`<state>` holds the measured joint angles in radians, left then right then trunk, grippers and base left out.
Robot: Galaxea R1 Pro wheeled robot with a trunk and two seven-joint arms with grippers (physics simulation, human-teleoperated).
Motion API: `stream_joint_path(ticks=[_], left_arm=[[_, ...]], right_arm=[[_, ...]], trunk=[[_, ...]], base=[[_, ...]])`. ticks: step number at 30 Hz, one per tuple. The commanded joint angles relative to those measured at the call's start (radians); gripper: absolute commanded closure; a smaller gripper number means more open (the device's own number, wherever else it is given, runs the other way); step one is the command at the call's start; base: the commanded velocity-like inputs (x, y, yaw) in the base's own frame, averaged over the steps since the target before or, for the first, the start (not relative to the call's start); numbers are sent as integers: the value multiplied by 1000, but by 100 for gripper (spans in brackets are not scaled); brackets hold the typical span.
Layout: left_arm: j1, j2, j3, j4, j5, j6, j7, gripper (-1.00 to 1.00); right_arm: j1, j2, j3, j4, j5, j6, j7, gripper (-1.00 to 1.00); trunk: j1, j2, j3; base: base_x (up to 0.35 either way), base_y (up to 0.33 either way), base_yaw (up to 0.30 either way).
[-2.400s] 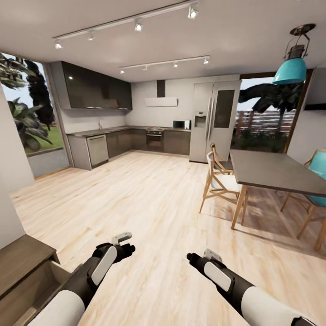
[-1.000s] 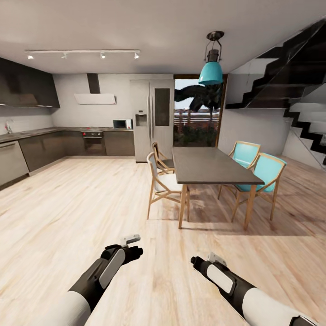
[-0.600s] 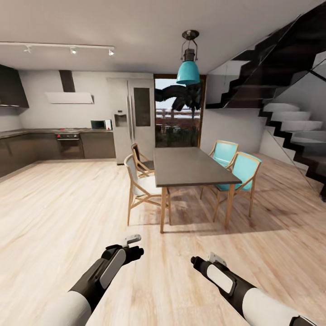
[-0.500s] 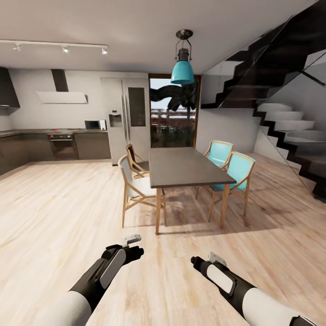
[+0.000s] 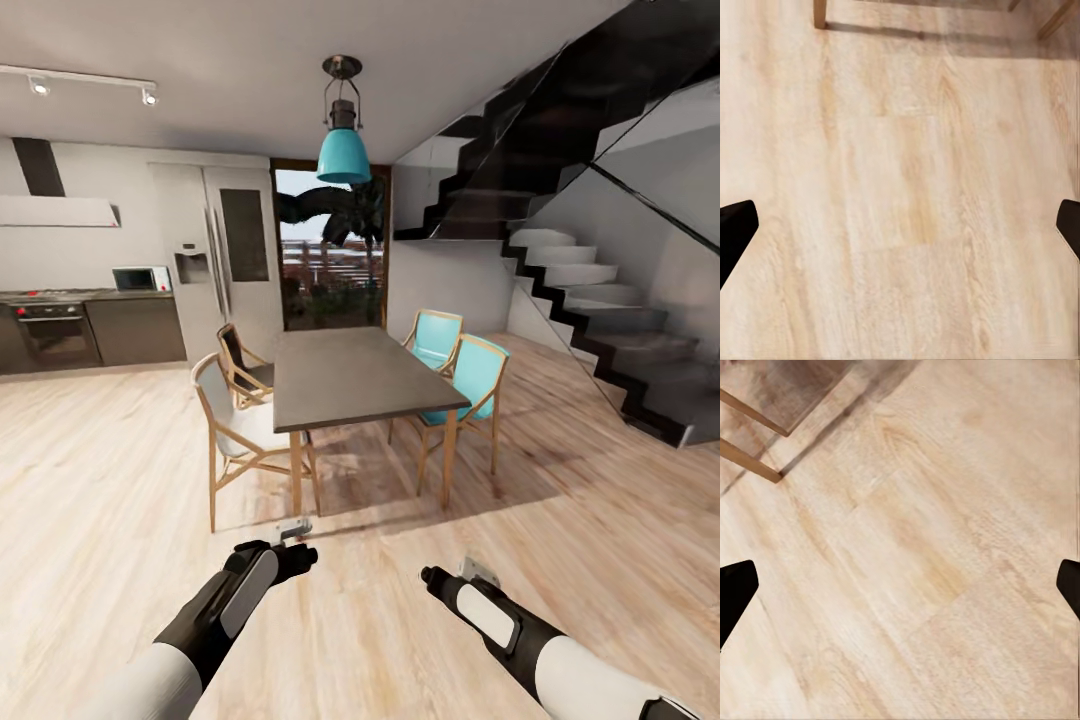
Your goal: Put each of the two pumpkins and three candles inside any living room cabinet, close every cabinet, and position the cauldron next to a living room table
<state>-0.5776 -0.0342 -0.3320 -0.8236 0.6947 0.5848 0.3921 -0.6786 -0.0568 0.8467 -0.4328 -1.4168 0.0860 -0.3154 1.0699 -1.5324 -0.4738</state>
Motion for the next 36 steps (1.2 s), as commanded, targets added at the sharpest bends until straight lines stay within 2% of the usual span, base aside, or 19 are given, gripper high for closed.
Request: stream_joint_path(ticks=[1, 15, 24, 36], left_arm=[[-1, 0, -2, -1, 11, 1, 10, -100], [-1, 0, -2, 4, 9, 1, 9, -100], [-1, 0, -2, 4, 9, 1, 8, -100], [-1, 0, -9, 3, 9, 1, 8, -100]], right_arm=[[-1, -1, 6, -3, -2, 3, -7, -100], [-1, 0, 6, -3, -2, -3, -7, -100], [-1, 0, 6, -3, -2, -13, -6, -100], [-1, 0, 6, -2, -2, -15, -7, -100]], trunk=[[1, -1, -1], [1, -1, -1], [1, -1, -1], [1, -1, -1]], base=[[317, -59, -276], [322, -6, -274], [323, 0, -117], [323, 0, -281]])
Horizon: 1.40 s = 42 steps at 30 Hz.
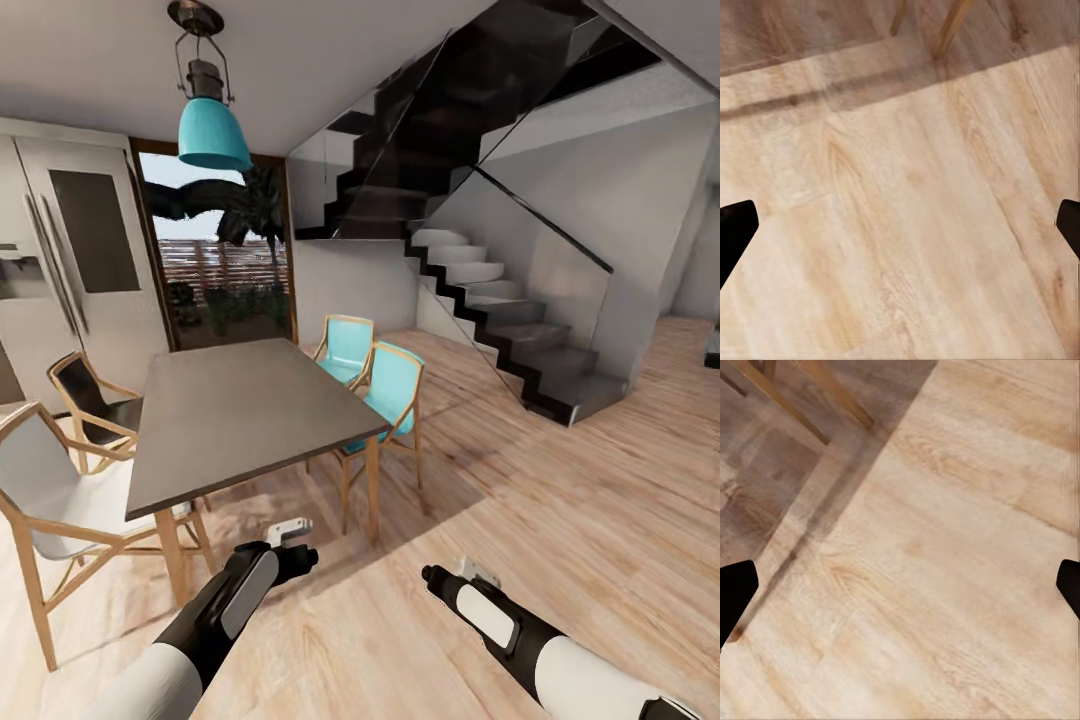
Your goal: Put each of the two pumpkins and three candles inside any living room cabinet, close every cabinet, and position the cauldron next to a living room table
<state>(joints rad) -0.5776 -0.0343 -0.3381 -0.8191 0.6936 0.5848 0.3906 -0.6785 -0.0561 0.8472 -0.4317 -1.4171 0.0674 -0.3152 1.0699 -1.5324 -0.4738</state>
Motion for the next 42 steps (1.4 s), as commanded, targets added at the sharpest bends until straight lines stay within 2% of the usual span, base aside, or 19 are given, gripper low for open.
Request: stream_joint_path(ticks=[1, 7, 14, 42], left_arm=[[-1, 1, -7, -2, 10, 1, 10, -100], [-1, 1, -16, -2, 10, 1, 11, -100], [-1, 1, -17, -3, 11, 1, 11, -100], [-1, -9, -18, 0, 10, 1, 11, -100]], right_arm=[[-1, -1, 6, -3, -2, 3, -7, -100], [-1, -1, 6, -2, -2, 3, -7, -100], [-1, 1, 4, 42, -2, 3, -5, -100], [-1, 1, 4, 47, -3, 3, -7, -100]], trunk=[[1, -1, -1], [1, -1, -1], [1, -1, -1], [1, -1, -1]], base=[[323, 0, -289], [323, 0, -290], [323, 0, -290], [323, 0, -291]])
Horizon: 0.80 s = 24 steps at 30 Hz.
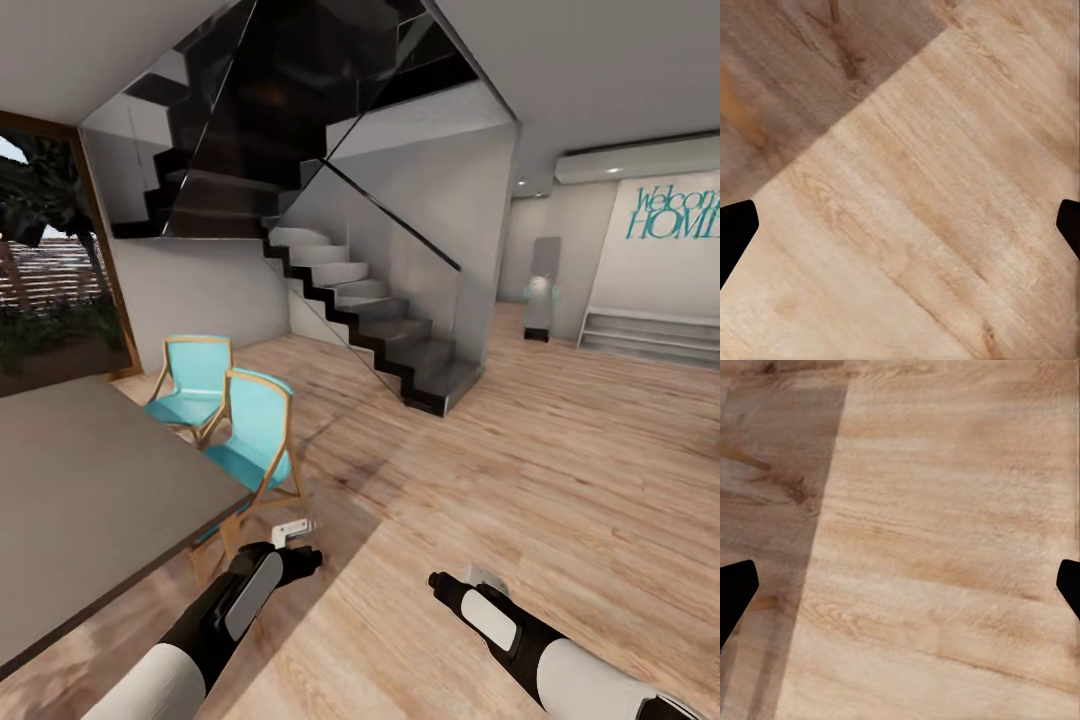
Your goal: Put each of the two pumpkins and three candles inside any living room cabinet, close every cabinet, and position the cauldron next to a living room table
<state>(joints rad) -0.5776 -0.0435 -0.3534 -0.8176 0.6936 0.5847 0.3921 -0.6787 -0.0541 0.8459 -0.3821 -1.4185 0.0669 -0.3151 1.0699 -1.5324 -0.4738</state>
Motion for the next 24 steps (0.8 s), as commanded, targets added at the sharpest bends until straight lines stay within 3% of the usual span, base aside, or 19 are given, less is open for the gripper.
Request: stream_joint_path(ticks=[1, 24], left_arm=[[-1, 1, -2, -2, 11, 1, 10, -100], [-1, 0, -27, 0, 11, 1, 10, -100]], right_arm=[[-1, -1, 5, -3, -1, 4, -7, -100], [-1, -1, 5, -1, -1, 4, -7, -100]], trunk=[[1, -1, -1], [1, -1, -1]], base=[[323, 0, -291], [323, -37, -291]])
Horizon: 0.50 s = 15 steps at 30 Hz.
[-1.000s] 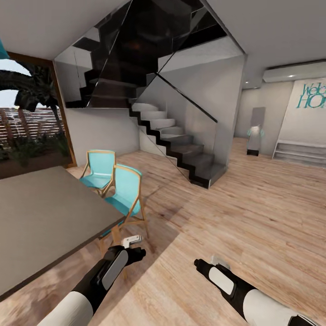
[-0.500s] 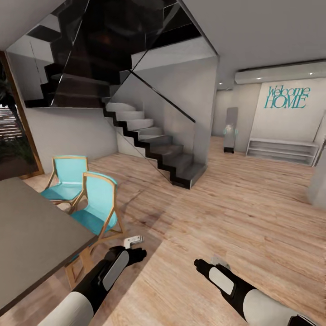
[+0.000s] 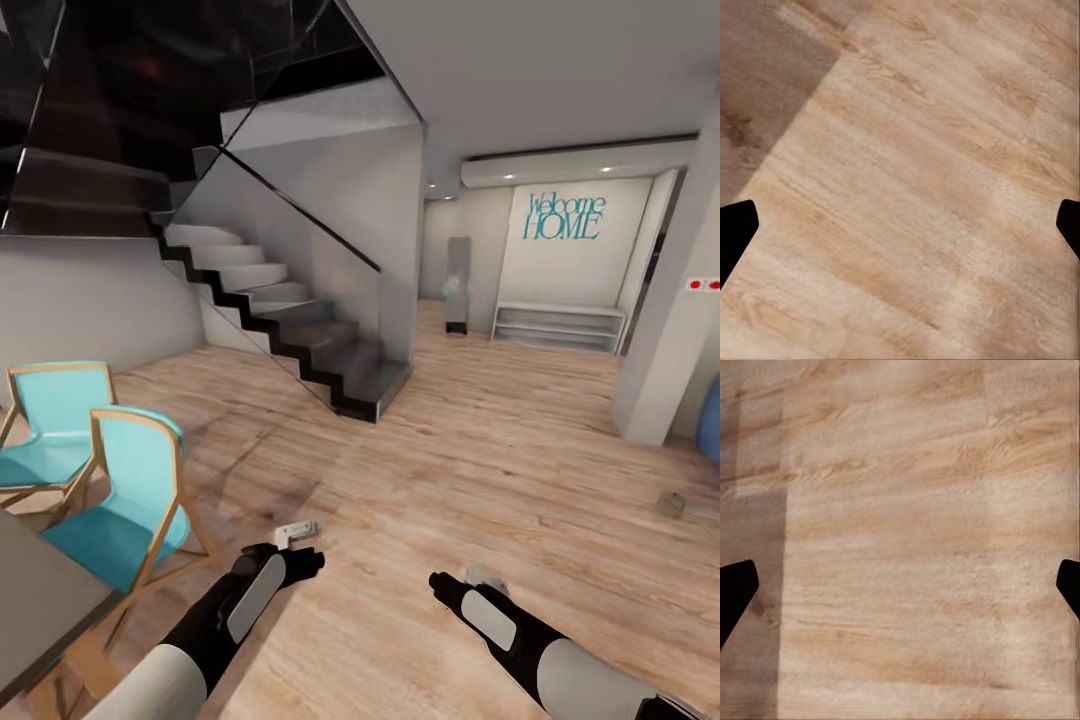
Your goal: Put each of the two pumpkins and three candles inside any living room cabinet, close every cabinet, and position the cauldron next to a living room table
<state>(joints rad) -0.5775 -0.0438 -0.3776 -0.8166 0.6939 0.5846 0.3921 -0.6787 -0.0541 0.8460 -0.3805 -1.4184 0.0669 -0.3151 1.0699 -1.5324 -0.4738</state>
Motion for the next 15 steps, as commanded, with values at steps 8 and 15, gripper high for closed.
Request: stream_joint_path(ticks=[8, 15], left_arm=[[-1, 0, -4, -1, 11, 1, 10, -100], [-1, 0, -4, -1, 11, 1, 9, -100]], right_arm=[[-1, 0, 5, 11, -1, 3, -6, -100], [-1, 0, 5, 16, -1, 3, -5, -100]], trunk=[[1, -1, -1], [1, -1, -1]], base=[[323, -99, -291], [323, -112, -291]])
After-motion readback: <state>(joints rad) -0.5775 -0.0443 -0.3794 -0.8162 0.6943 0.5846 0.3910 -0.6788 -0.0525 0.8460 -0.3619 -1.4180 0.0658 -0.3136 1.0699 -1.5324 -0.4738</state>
